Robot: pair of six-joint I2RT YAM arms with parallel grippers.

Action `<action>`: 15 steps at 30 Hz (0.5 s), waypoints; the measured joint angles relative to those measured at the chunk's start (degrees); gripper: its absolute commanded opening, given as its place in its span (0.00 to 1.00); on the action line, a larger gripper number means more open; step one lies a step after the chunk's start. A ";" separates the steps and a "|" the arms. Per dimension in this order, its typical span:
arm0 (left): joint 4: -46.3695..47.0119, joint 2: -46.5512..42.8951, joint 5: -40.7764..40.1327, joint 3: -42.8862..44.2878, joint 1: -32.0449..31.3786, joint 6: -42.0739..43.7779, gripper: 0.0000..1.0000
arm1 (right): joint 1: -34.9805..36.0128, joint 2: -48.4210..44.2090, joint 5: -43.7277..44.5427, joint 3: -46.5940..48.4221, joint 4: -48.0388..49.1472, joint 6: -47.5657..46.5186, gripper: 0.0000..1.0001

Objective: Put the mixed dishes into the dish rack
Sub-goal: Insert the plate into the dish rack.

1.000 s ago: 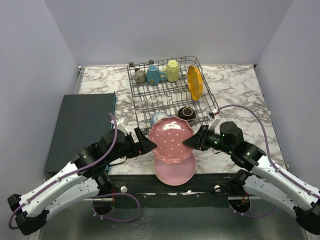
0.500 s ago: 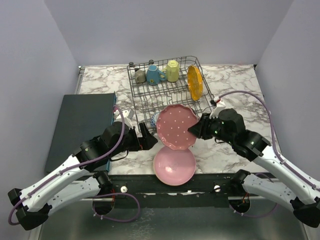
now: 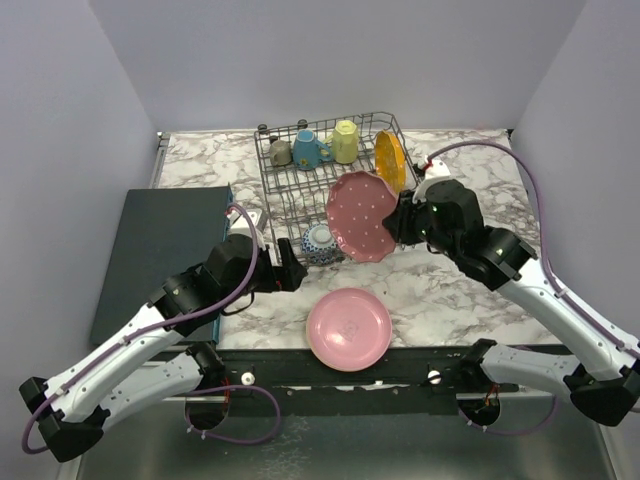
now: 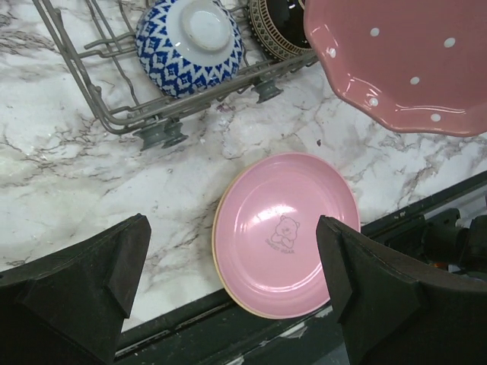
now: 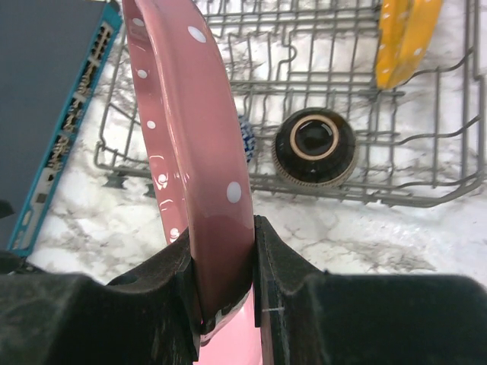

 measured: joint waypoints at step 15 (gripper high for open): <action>0.68 2.25 6.40 -1.16 9.81 5.42 0.99 | -0.09 16.55 13.97 17.64 -3.43 -8.09 0.01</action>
